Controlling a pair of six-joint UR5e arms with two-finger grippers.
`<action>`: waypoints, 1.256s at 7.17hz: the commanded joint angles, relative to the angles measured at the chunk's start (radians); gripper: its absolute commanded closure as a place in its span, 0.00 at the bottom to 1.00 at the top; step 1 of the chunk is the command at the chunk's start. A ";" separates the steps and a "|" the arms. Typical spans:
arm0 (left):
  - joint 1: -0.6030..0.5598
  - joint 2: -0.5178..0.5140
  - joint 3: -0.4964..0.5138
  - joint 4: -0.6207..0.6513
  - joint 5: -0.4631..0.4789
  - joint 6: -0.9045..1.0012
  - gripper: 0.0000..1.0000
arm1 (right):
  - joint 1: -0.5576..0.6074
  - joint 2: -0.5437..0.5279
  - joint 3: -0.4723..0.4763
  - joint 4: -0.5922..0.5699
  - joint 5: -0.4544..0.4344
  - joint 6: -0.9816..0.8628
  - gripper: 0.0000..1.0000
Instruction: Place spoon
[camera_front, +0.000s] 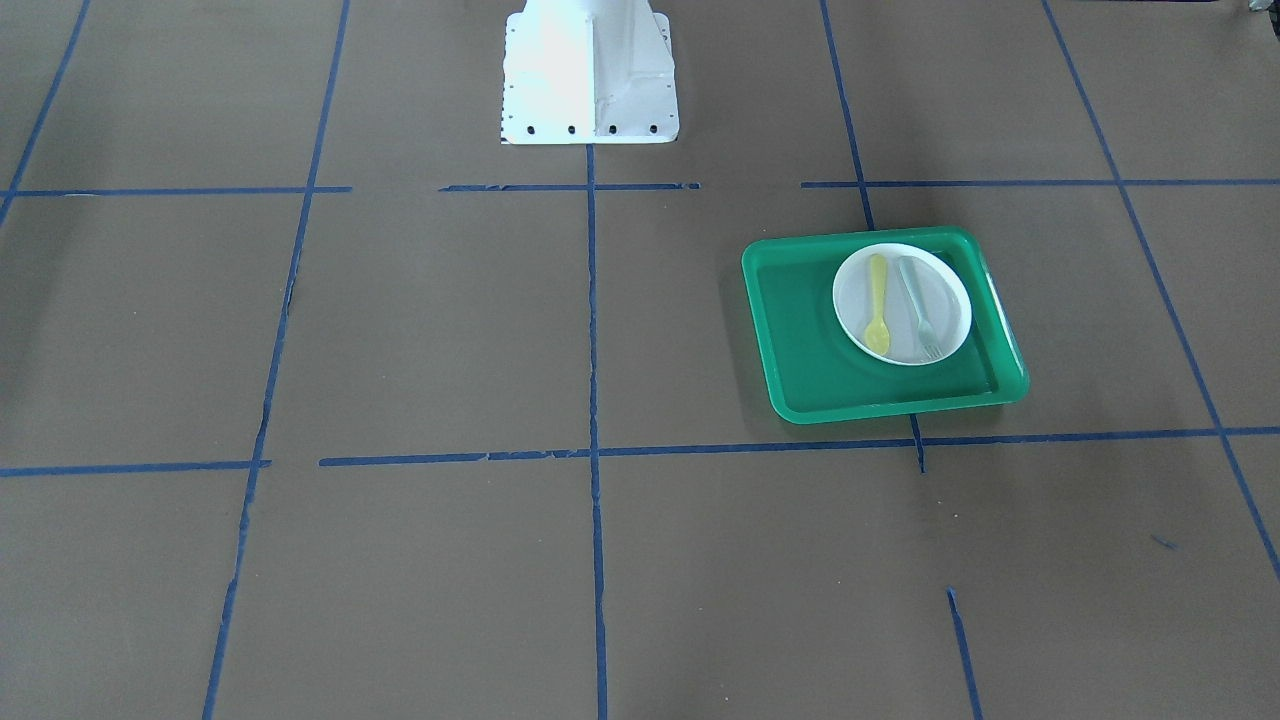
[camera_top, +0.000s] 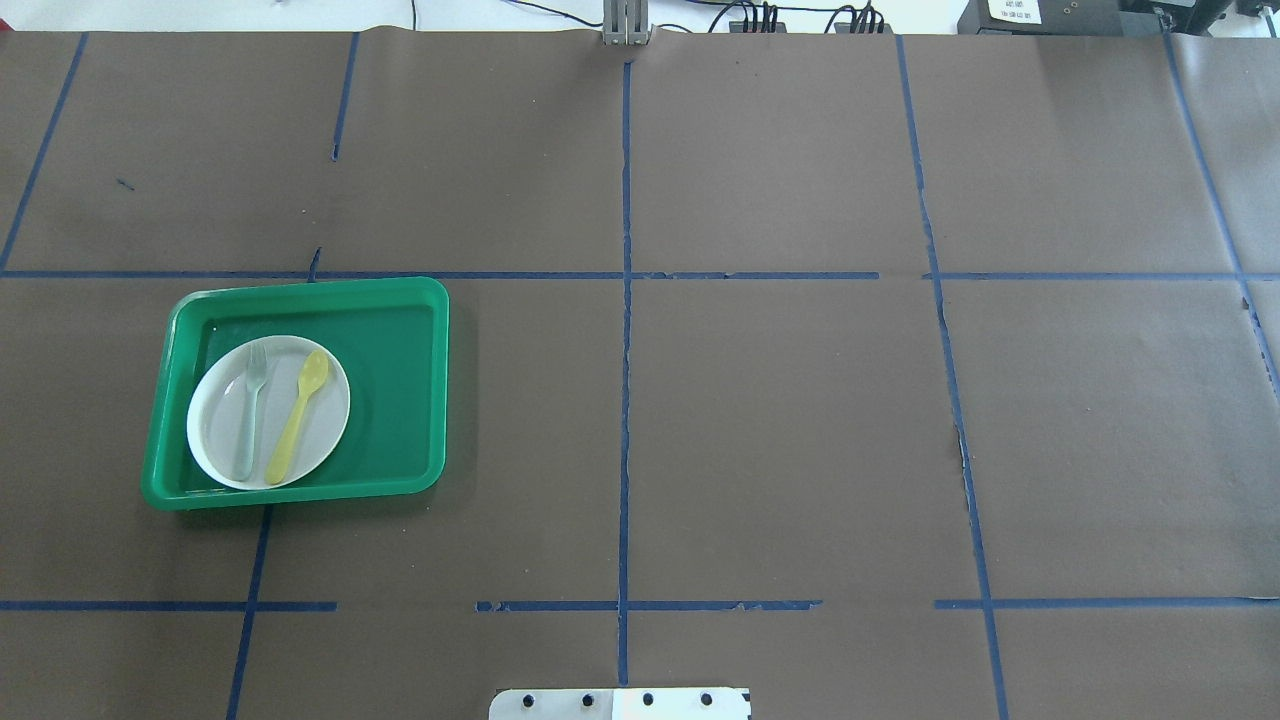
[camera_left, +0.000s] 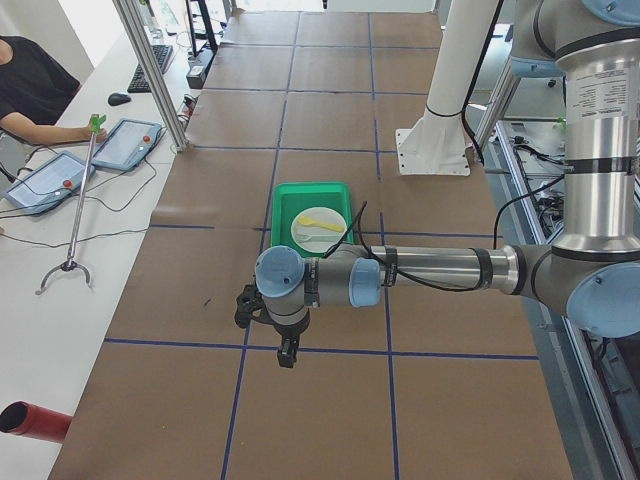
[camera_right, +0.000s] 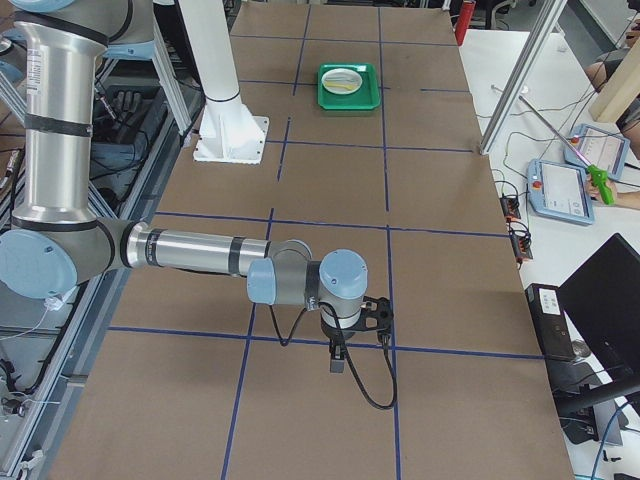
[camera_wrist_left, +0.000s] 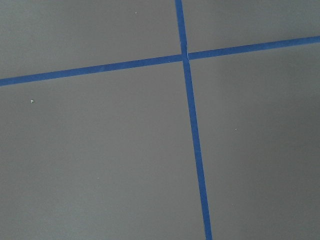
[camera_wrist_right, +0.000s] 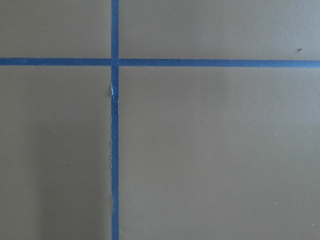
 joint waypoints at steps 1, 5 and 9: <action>-0.001 -0.013 -0.002 0.002 -0.001 -0.001 0.00 | 0.000 0.000 0.000 0.000 0.000 0.000 0.00; 0.040 -0.089 -0.060 0.002 0.003 -0.015 0.00 | 0.000 0.000 0.000 0.000 0.000 0.000 0.00; 0.343 -0.102 -0.264 -0.129 0.014 -0.538 0.00 | 0.000 0.000 0.000 0.000 0.000 0.000 0.00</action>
